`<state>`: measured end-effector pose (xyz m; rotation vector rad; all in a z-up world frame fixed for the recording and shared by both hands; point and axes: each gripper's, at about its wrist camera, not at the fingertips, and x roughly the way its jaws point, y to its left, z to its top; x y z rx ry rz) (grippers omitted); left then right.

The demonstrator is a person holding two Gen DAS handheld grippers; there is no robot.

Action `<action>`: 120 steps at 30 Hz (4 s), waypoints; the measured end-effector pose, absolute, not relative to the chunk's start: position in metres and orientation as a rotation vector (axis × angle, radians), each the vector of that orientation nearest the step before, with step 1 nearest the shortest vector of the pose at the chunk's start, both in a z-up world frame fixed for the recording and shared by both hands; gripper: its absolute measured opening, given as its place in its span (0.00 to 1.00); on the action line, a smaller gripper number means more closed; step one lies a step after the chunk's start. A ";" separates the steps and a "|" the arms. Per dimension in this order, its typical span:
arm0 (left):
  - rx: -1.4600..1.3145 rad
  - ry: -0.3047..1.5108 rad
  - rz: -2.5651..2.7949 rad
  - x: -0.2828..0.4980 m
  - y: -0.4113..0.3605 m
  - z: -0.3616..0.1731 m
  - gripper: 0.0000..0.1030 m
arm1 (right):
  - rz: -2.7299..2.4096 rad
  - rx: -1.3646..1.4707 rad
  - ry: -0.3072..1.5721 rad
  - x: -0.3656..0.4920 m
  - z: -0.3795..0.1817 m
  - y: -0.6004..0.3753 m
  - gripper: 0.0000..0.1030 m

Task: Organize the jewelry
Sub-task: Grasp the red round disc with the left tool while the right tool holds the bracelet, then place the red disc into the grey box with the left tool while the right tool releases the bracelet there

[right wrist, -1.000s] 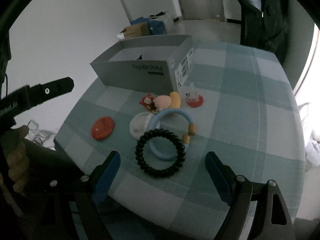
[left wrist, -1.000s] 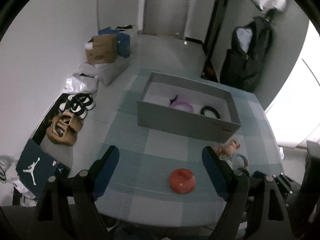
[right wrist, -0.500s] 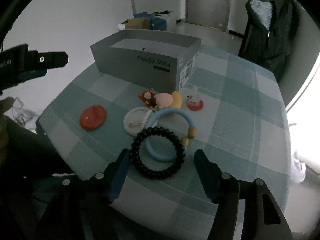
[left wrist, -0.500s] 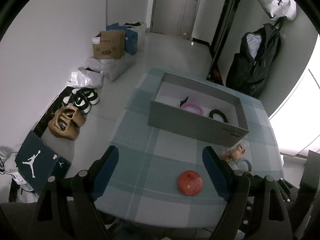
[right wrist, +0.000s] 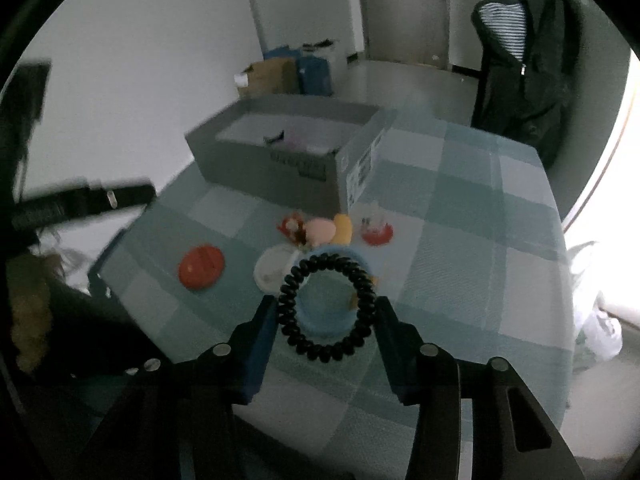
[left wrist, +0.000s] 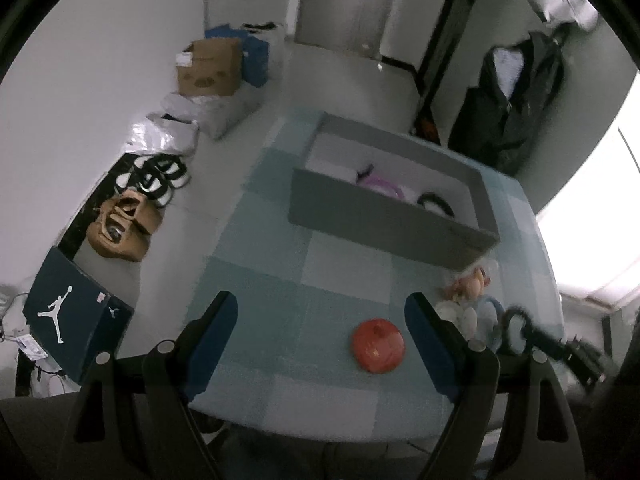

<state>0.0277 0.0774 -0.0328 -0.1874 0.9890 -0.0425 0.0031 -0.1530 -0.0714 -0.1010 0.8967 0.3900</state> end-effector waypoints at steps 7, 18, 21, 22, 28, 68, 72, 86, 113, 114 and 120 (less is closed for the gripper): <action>-0.114 1.045 -0.072 0.029 0.060 -0.044 0.80 | 0.399 0.003 0.869 0.008 -0.054 -0.169 0.45; -0.054 1.099 -0.095 0.031 0.045 -0.058 0.80 | 0.421 0.070 0.827 0.015 -0.037 -0.179 0.45; -0.023 1.130 -0.125 0.032 0.035 -0.063 0.80 | 0.428 0.076 0.824 0.016 -0.036 -0.180 0.45; -0.018 1.140 -0.126 0.032 0.033 -0.065 0.80 | 0.425 0.073 0.824 0.016 -0.035 -0.179 0.45; 0.021 1.171 -0.101 0.037 0.029 -0.069 0.80 | 0.426 0.083 0.818 0.016 -0.032 -0.181 0.45; -0.123 1.038 -0.244 0.058 0.044 -0.010 0.36 | 0.454 0.206 0.840 0.059 -0.020 -0.164 0.44; -0.171 1.034 -0.263 0.074 0.052 -0.002 0.36 | 0.459 0.220 0.798 0.073 -0.009 -0.161 0.44; -0.186 1.067 -0.290 0.133 0.057 -0.001 0.36 | 0.475 0.282 0.837 0.125 -0.016 -0.143 0.44; -0.228 1.080 -0.314 0.152 0.049 -0.030 0.36 | 0.465 0.287 0.954 0.157 -0.045 -0.131 0.47; -0.231 1.078 -0.316 0.153 0.049 -0.030 0.36 | 0.464 0.288 0.954 0.157 -0.045 -0.130 0.47; -0.302 1.102 -0.315 0.157 0.056 -0.036 0.37 | 0.458 0.296 0.959 0.157 -0.047 -0.133 0.50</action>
